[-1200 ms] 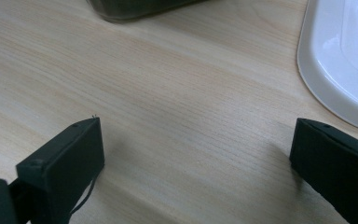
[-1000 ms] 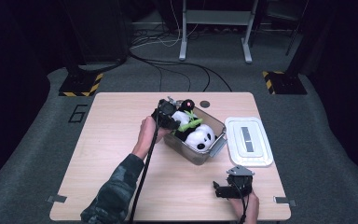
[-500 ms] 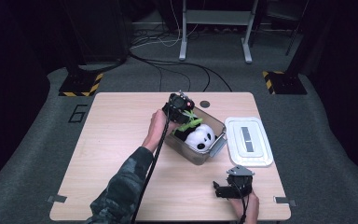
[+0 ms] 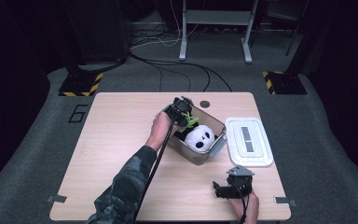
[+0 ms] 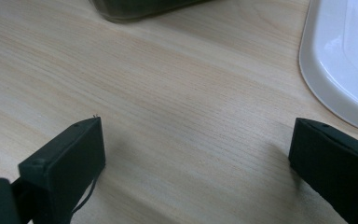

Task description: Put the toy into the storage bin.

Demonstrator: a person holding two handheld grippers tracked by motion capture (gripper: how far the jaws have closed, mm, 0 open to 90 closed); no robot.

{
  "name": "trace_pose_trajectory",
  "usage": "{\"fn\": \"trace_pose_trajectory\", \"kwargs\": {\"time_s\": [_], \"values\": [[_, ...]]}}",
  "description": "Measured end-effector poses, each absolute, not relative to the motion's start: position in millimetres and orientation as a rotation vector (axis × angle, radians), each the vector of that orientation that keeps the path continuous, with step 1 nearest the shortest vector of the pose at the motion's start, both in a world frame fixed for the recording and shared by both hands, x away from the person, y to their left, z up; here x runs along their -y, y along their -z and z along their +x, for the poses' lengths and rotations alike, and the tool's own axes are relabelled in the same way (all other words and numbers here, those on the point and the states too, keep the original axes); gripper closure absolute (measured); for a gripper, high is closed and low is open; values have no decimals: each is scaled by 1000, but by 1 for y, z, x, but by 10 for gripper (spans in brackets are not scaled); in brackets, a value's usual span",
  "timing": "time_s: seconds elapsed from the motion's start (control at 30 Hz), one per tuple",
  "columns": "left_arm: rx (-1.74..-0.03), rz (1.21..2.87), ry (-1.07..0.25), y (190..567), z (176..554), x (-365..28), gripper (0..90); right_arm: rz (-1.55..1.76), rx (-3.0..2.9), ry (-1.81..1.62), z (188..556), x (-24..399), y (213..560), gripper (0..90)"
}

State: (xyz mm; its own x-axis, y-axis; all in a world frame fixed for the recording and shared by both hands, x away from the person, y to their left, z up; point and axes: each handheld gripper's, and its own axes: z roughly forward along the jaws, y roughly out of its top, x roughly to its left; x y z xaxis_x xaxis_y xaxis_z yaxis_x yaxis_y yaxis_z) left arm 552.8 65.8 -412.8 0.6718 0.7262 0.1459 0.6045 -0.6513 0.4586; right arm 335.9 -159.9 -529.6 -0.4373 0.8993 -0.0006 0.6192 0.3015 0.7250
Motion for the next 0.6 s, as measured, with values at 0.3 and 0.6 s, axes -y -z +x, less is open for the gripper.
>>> {"fn": "trace_pose_trajectory", "kwargs": {"time_s": [0.3, 0.6], "values": [[-1069, 2393, -395, 398, 550, -80, 618, 1357, -2166, -928, 336, 160, 530, 28], [-1066, 2270, -412, 377, 523, -124, 623, 1359, -2168, -927, 336, 160, 529, 28]]}}
